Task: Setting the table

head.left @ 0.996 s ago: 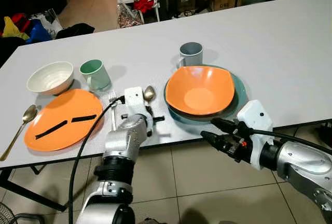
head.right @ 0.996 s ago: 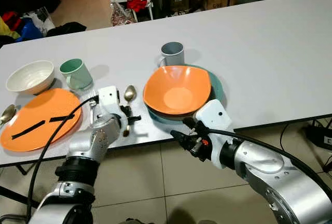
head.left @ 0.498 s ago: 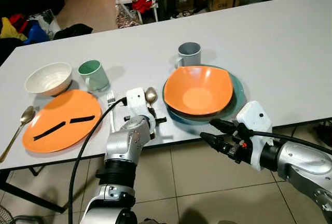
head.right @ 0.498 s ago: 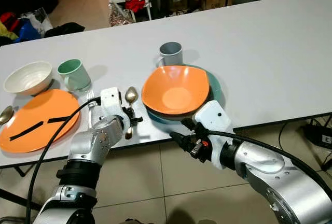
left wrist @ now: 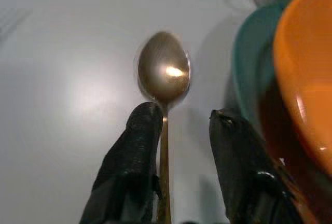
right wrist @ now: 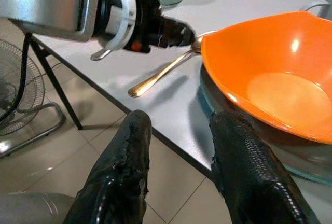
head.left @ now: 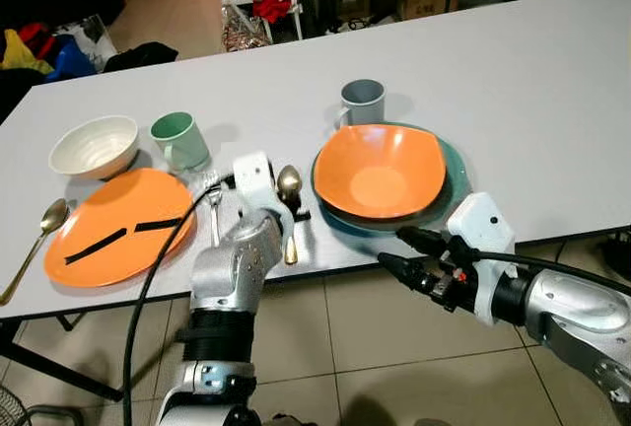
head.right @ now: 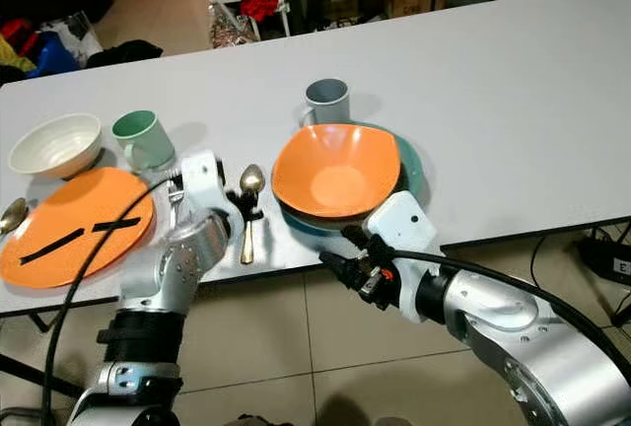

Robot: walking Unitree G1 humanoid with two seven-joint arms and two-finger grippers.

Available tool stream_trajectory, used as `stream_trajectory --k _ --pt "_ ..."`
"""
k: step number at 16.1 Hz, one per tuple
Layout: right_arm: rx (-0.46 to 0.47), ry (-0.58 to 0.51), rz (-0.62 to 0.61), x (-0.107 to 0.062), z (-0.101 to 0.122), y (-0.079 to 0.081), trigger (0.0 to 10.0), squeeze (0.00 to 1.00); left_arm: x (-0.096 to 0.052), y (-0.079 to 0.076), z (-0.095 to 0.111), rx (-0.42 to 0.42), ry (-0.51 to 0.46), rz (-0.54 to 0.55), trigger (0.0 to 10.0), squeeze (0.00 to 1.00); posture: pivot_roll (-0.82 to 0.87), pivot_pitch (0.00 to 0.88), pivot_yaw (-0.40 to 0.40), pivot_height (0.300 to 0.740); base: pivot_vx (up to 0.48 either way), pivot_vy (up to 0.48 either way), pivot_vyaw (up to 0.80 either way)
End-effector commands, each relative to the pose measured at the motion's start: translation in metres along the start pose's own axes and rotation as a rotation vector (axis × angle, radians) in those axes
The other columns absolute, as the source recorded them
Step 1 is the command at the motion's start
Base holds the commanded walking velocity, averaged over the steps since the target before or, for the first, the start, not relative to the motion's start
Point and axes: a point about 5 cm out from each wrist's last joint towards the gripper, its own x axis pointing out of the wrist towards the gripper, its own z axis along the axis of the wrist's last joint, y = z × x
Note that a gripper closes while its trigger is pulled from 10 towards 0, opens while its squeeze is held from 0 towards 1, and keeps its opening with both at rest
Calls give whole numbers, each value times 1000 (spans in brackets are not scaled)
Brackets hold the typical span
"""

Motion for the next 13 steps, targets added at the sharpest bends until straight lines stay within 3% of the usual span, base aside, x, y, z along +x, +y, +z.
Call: stream_trajectory --k 1,2,3,5,6,10,13 --pt "-16 -25 28 0 4 5 10000 0 -3 16 -1 79 1 41 10000 373 -165 6 166 740 0 0 0" --pt "-16 -26 28 0 4 5 10000 0 -4 19 -1 112 -1 46 10000 373 -164 4 168 740 0 0 0" --pt "-19 -27 30 1 5 6 10000 0 -6 28 -5 297 -4 49 10000 0 -164 4 168 740 0 0 0" --pt "-33 -20 38 2 5 6 10000 0 -6 29 -16 537 22 -38 10000 0 -163 5 168 740 0 0 0" --pt "-39 -16 42 2 4 6 10000 0 -6 29 -17 578 24 -49 10000 0 -164 5 168 740 0 0 0" --pt "-57 5 69 0 2 8 10000 0 -6 28 -25 642 67 -128 10000 0 -168 2 174 740 0 0 0" --pt "-58 5 68 0 2 9 10000 0 -6 32 -27 689 68 -115 10000 0 -169 3 176 740 0 0 0"
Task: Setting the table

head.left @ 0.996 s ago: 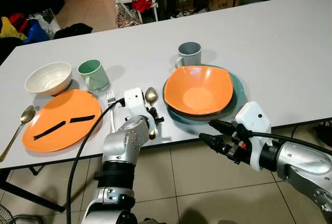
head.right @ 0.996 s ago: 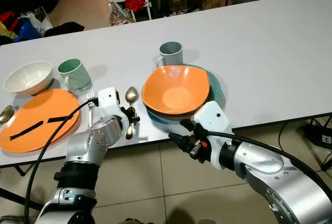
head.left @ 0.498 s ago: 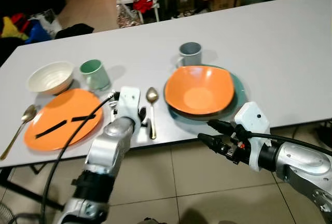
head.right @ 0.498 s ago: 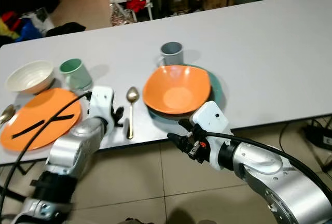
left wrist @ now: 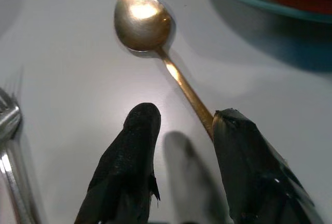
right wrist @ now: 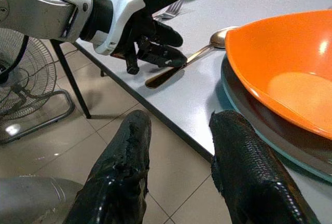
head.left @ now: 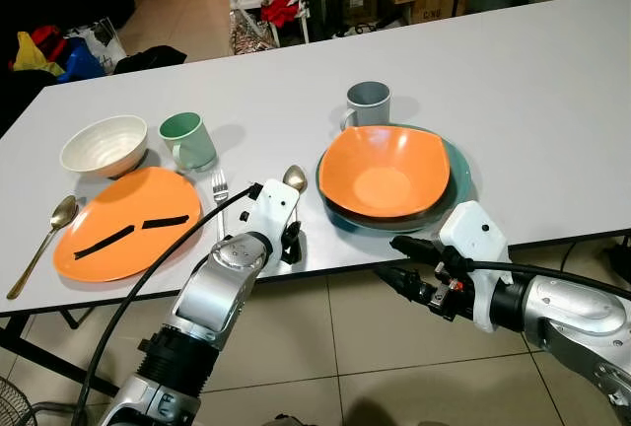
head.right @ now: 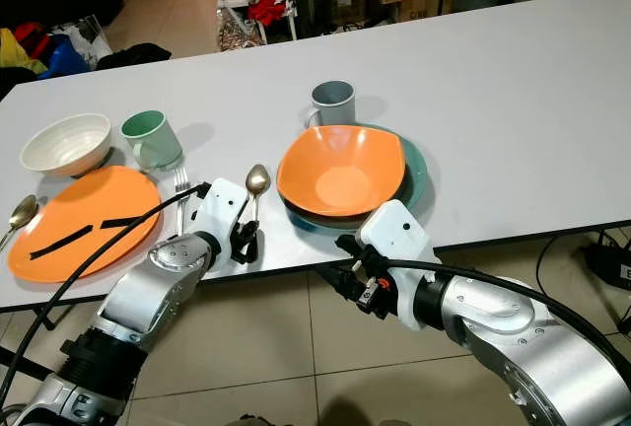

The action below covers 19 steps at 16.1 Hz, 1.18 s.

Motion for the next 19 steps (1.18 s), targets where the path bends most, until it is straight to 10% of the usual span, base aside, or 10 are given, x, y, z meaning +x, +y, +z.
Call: stream_trajectory --k 1,19 --pt "-29 -28 25 -1 5 5 10000 0 -1 10 -6 16 14 39 10000 0 -169 3 176 740 0 0 0" --pt "-40 6 80 -3 0 9 10000 0 4 -11 -19 83 92 -43 10000 0 -170 0 178 740 0 0 0"
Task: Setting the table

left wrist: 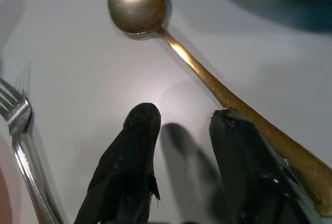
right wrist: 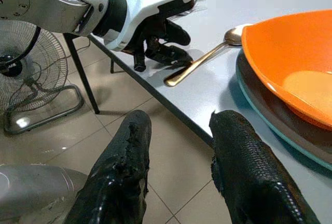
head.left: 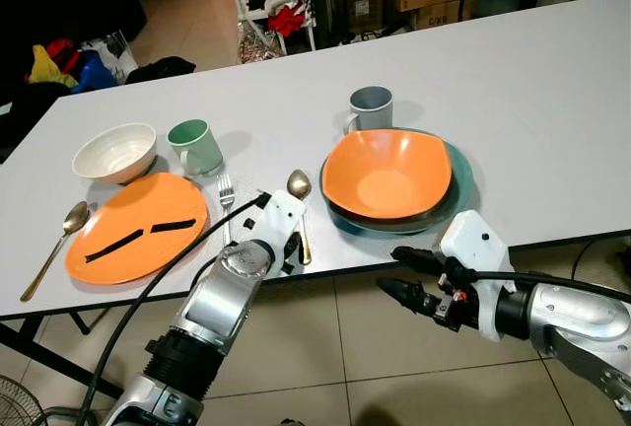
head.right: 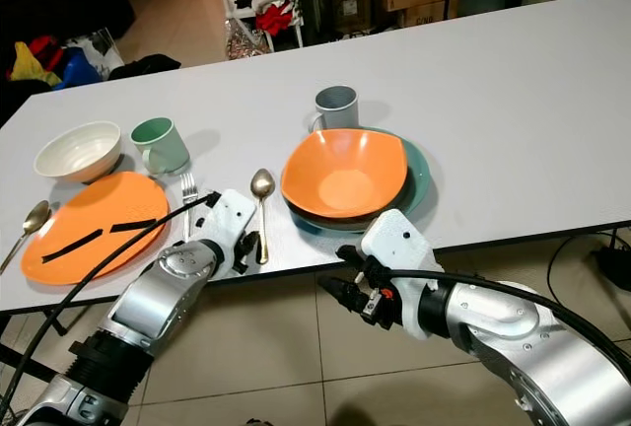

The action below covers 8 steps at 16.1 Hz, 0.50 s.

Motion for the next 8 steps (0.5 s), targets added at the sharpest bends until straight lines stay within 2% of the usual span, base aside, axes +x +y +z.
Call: stream_trajectory --k 1,3,6,7,8 --pt "-27 -28 38 1 6 6 10000 0 -1 -3 -8 0 35 -28 10000 0 -169 0 176 740 0 0 0" --pt "-31 -26 39 1 6 6 10000 0 -1 -5 -7 1 32 -35 10000 0 -170 0 176 740 0 0 0" --pt "-30 -27 32 0 5 6 10000 0 -4 4 -5 -2 23 3 10000 0 -172 0 176 740 0 0 0" --pt "-23 -33 21 0 5 6 10000 0 -8 11 -5 -18 9 27 10000 0 -177 0 182 740 0 0 0" --pt "19 -74 -30 1 4 5 10000 0 -30 27 0 -96 -108 75 10000 0 -188 0 196 740 0 0 0"
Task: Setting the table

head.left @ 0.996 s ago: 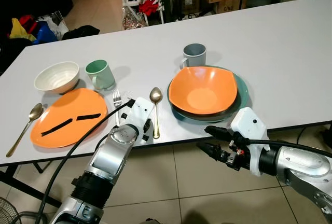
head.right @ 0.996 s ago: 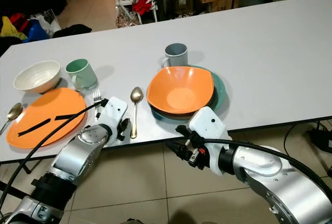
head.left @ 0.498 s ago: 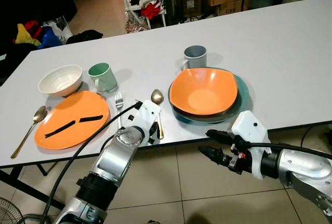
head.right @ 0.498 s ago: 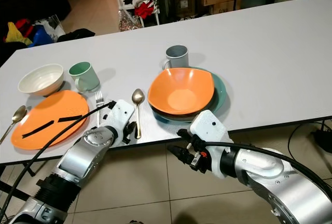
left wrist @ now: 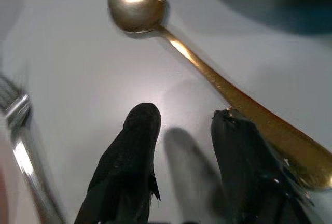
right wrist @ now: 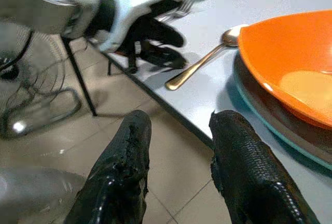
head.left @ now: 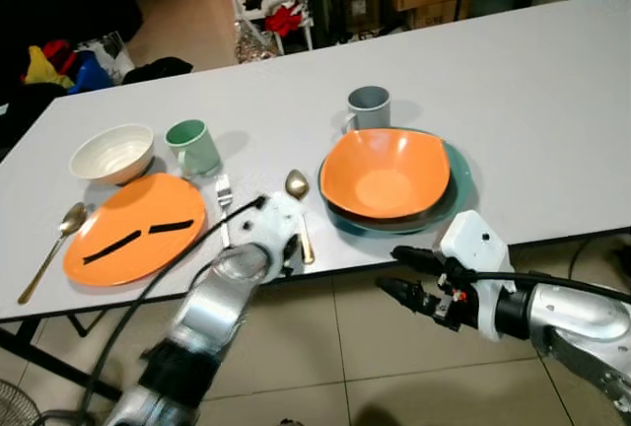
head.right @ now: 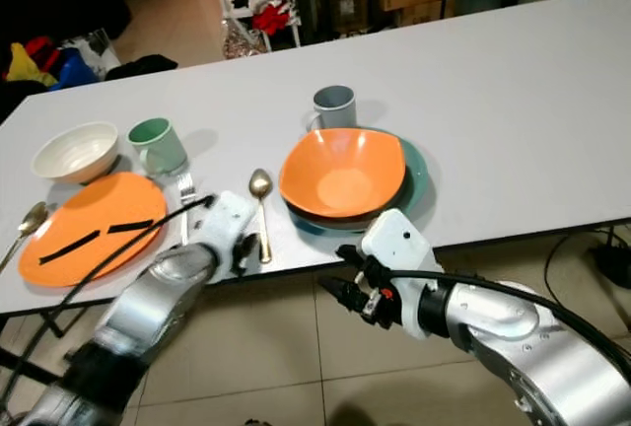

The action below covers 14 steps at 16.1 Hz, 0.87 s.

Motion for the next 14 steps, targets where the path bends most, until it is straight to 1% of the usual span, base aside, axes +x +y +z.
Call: stream_trajectory --k 1,2,3,4,6,7,8,9,12,14 --pt "29 -74 -49 0 5 1 10000 0 -26 26 18 -60 -168 86 10000 0 -184 0 195 740 0 0 0" --pt "56 -103 -68 2 5 0 10000 0 -41 32 24 -110 -241 116 10000 0 -170 0 188 740 0 0 0" --pt "85 -144 -82 6 6 0 10000 0 -60 36 34 -155 -349 151 10000 0 -163 0 180 740 0 0 0" --pt "102 -169 -96 9 7 -1 10000 0 -71 36 38 -177 -399 173 10000 0 -150 0 168 740 0 0 0" --pt "120 -224 -169 18 9 -5 10000 0 -95 35 42 -124 -474 263 10000 0 -130 0 150 740 0 0 0" --pt "121 -237 -228 23 9 -7 10000 0 -103 31 41 -136 -493 281 10000 0 -120 0 140 740 0 0 0" --pt "140 -248 -258 28 10 -7 10000 0 -107 25 36 -143 -482 264 10000 0 -97 0 119 740 0 0 0" --pt "157 -256 -271 32 9 -8 10000 0 -108 21 33 -134 -468 254 10000 0 -88 0 112 740 0 0 0" --pt "204 -264 -298 37 2 -9 10000 0 -107 21 22 -142 -410 279 10000 0 -84 0 110 740 0 0 0" --pt "181 -257 -305 37 0 -8 10000 0 -108 24 13 -185 -385 315 10000 0 -94 0 117 740 0 0 0"
